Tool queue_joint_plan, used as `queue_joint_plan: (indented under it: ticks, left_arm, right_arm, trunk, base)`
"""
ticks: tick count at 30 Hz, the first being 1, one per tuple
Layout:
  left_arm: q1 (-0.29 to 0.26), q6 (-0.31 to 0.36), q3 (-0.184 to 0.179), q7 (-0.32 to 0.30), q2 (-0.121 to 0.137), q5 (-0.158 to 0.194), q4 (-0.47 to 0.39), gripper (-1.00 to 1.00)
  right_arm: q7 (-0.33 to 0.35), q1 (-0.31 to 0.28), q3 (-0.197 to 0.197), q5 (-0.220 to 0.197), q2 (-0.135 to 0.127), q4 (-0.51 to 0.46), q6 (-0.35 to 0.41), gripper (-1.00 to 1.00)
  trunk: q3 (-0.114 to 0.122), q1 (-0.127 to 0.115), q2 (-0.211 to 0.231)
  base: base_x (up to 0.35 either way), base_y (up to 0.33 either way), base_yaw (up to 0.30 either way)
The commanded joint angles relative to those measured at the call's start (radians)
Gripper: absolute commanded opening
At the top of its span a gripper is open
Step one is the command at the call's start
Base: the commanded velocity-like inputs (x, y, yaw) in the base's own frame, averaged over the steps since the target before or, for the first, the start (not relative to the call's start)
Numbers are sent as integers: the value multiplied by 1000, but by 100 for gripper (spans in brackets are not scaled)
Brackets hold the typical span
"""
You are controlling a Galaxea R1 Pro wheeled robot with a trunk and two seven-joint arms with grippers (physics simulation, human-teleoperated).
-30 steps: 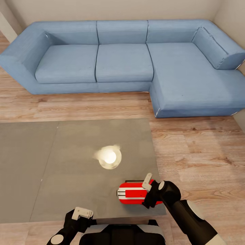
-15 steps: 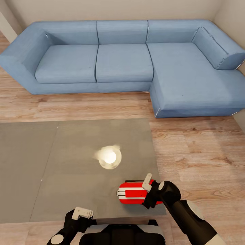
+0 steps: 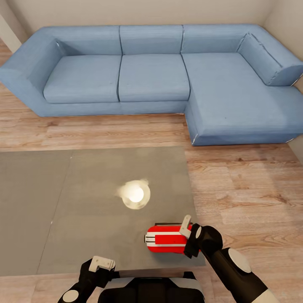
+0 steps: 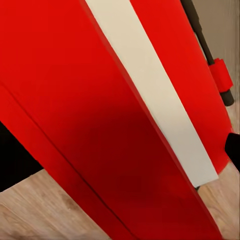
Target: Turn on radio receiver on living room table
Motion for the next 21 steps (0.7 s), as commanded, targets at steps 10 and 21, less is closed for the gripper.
queue_joint_plan:
  ticks: [10, 21]
  left_arm:
    - [0, 0, 0, 0, 0, 0, 0, 100]
    - [0, 0, 0, 0, 0, 0, 0, 100]
  right_arm:
    - [1, 0, 2, 37, 0, 0, -2, -100]
    - [0, 0, 0, 37, 2, 0, -1, -100]
  trunk:
    - [0, 0, 0]
    - [0, 0, 0]
  base:
    - [0, 0, 0]
    - [0, 0, 0]
